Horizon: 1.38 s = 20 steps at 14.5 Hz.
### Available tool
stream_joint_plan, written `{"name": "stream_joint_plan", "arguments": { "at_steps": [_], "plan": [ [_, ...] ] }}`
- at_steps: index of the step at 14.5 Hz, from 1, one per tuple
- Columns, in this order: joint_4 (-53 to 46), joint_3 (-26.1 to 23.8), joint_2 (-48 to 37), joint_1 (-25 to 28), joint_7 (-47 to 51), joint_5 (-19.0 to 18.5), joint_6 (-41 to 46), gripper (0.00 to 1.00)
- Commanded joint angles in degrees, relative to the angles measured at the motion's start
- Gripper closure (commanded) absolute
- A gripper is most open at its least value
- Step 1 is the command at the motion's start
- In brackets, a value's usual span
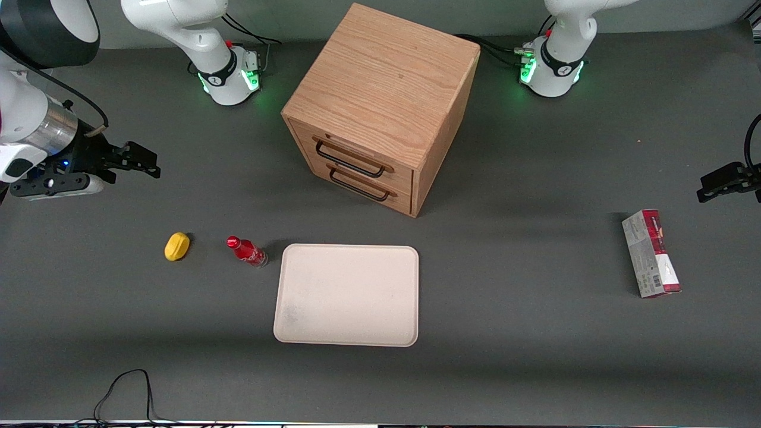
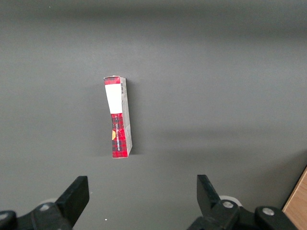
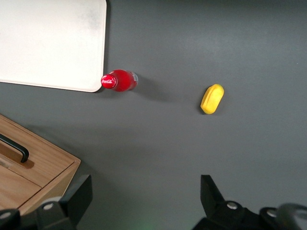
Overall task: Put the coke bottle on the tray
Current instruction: 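Move the open right gripper down toward the red Coca-Cola bottle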
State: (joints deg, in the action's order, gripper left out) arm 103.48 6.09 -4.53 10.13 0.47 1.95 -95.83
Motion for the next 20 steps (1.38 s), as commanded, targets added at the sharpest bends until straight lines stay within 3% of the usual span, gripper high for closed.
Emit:
{"name": "stream_joint_plan", "arguments": {
  "at_steps": [1, 8, 11, 20],
  "plan": [
    [-3.5, 0.2, 1.5, 0.3, 1.2, -1.0, 2.3, 0.00],
    [-8.7, -0.8, 5.3, 0.9, 3.0, -0.1, 3.4, 0.00],
    [-16.1, -3.1, 10.8, 5.1, 12.3, 0.8, 6.9, 0.00],
    [-14.6, -2.9, 9.6, 6.5, 12.5, 0.8, 9.5, 0.00]
  ]
}}
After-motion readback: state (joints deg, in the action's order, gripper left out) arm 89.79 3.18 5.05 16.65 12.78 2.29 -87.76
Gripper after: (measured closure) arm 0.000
